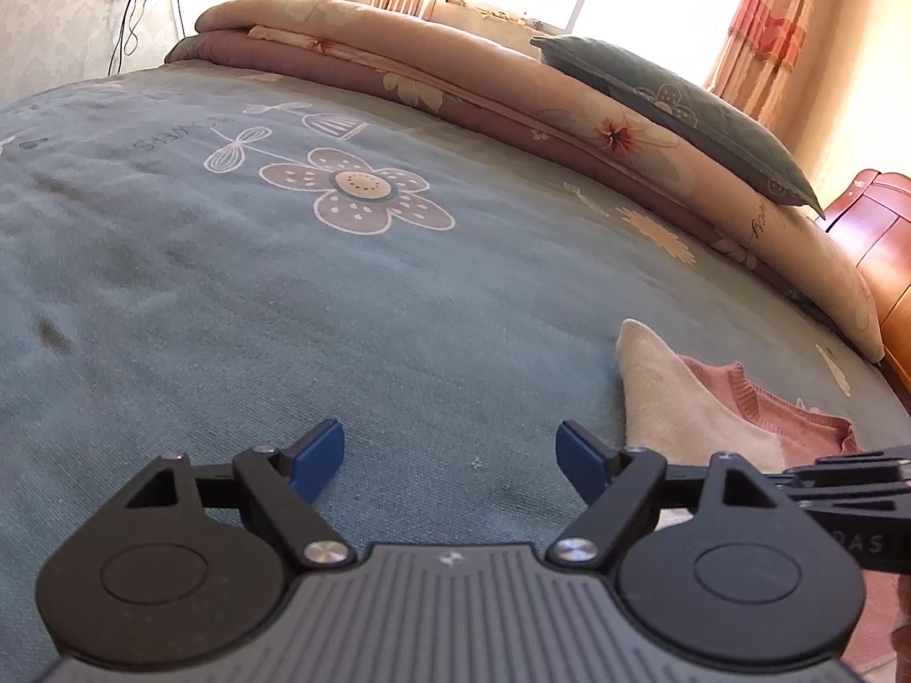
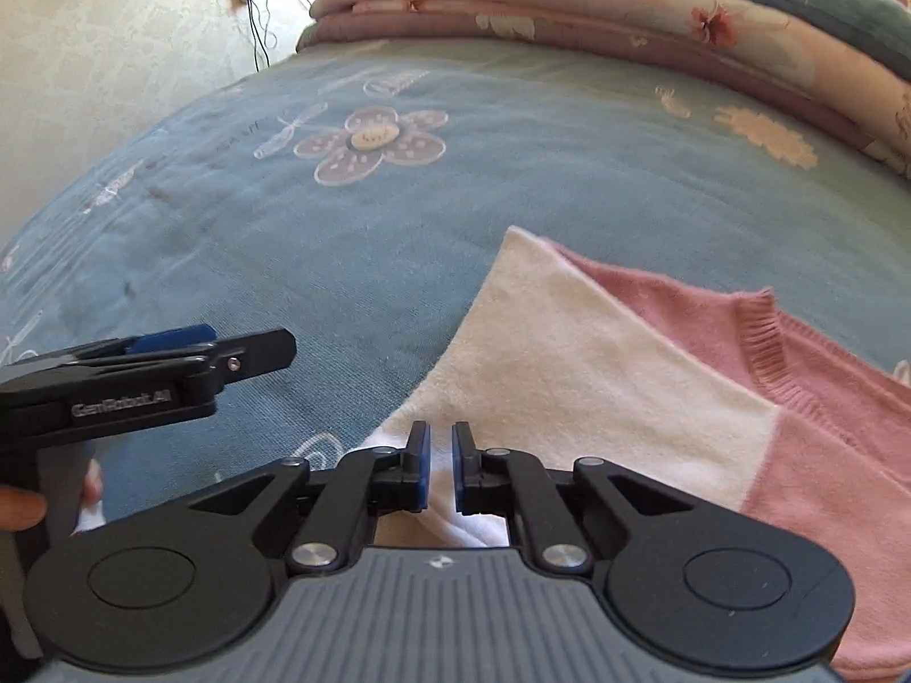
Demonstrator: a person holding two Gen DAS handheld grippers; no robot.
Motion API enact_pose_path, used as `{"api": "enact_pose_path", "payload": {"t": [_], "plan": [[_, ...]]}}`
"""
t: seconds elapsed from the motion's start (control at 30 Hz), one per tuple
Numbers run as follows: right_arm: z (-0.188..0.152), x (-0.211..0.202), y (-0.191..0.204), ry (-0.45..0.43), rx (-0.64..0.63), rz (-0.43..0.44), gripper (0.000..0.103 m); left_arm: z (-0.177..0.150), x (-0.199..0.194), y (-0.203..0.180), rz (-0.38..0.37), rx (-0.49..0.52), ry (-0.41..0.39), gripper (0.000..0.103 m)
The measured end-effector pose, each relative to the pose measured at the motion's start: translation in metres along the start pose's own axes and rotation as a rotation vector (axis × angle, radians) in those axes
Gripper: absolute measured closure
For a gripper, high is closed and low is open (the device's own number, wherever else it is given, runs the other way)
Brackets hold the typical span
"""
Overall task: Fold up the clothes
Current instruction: 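Grasp the white side edge with the right gripper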
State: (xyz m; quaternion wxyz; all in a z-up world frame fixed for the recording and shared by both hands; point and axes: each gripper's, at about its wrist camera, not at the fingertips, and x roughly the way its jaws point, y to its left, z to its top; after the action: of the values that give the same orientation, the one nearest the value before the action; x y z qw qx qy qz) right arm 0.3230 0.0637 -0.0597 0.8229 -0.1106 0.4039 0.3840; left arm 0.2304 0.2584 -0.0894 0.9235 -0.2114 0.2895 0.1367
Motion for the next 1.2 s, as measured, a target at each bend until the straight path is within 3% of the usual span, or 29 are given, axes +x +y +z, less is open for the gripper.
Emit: {"api": "enact_pose_path", "payload": {"t": [0.37,0.43,0.57,0.67,1.2], "plan": [[0.003,0.009,0.007,0.032,-0.044,0.017,0.098,0.001,0.0,0.001,-0.008,-0.013,0.003,0.022],[0.014,0.0,-0.001,-0.016,-0.022,-0.002,0.097,0.001,0.0,0.002,-0.011,-0.02,0.003,0.022],[0.033,0.017,-0.011,-0.03,0.015,-0.025,0.097,0.001,0.001,0.001,-0.007,-0.009,0.005,0.022],[0.026,0.05,-0.008,0.021,-0.009,-0.047,0.094,0.001,0.002,0.001,-0.006,-0.004,0.007,0.022],[0.057,0.055,-0.038,-0.1,0.147,-0.033,0.088,0.0,0.002,-0.002,-0.002,0.005,0.01,0.02]]}}
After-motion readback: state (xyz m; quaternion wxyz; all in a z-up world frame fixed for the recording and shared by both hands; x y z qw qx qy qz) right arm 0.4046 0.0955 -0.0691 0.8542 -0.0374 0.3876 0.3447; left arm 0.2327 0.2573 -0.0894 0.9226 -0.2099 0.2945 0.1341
